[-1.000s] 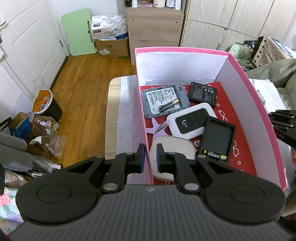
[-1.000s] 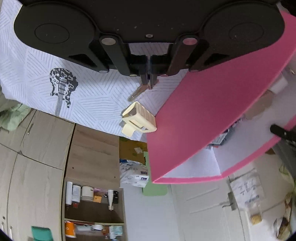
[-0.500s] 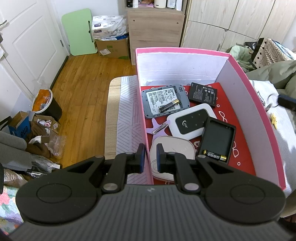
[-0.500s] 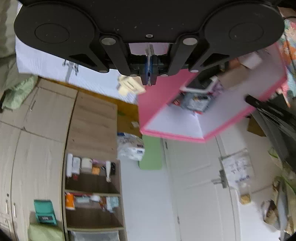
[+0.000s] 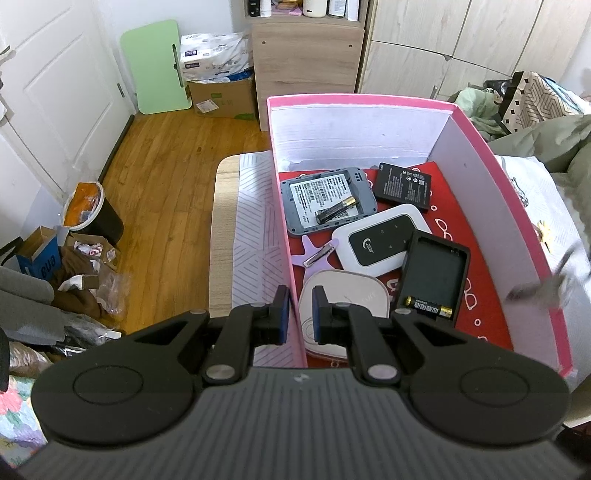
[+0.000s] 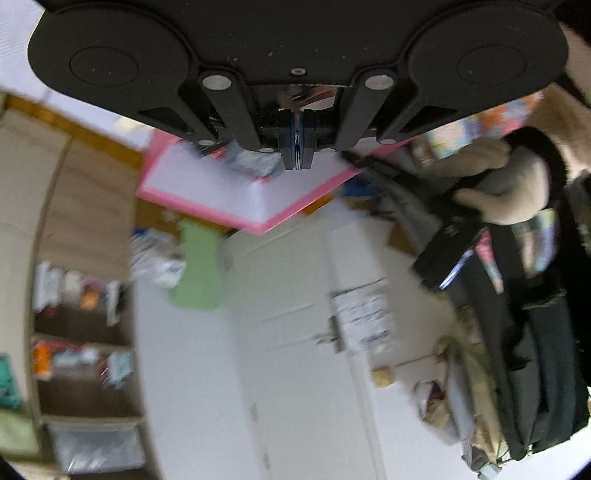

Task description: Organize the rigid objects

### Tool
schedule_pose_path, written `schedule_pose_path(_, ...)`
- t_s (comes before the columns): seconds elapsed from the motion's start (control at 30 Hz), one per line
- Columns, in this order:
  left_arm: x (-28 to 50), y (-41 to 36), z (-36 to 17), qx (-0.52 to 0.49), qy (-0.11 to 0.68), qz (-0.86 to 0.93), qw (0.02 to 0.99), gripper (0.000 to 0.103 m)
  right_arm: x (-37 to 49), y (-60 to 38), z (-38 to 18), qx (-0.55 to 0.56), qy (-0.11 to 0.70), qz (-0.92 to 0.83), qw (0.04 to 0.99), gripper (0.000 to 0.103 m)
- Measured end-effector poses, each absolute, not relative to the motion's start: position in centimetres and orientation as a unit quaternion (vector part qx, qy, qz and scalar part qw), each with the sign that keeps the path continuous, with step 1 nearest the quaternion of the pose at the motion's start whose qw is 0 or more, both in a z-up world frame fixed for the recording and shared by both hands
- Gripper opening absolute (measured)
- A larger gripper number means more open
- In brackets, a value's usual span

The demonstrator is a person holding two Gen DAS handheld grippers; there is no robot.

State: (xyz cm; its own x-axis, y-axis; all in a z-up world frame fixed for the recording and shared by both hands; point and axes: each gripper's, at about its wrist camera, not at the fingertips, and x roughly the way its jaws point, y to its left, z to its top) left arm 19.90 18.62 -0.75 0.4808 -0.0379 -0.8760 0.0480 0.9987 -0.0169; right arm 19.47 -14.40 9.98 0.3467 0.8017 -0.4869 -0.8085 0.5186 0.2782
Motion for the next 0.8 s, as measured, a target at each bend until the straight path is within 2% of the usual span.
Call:
schedule_pose_path(0.3,19.7,18.8,-0.8,0.000,0.507,-0.025,0.862,0.010,20.1,-9.9,3.1,0.055,0.420,0.533,0.733,0.004)
schedule_pose_path(0.5,19.8,18.9,-0.7,-0.002,0.507,-0.026,0.861,0.010,19.6,-10.4,2.2,0.039,0.443,0.520,0.729,0.005)
schedule_pose_path(0.57,19.8,18.9,-0.7,-0.003,0.507,-0.025,0.861,0.010,19.4,-11.4,2.5,0.040,0.443,0.520,0.729,0.010)
schedule_pose_path(0.8,19.8,18.9,-0.6,-0.005,0.507,-0.023,0.862,0.010,19.4,-16.2,4.7,0.072,0.426,0.483,0.762,0.010)
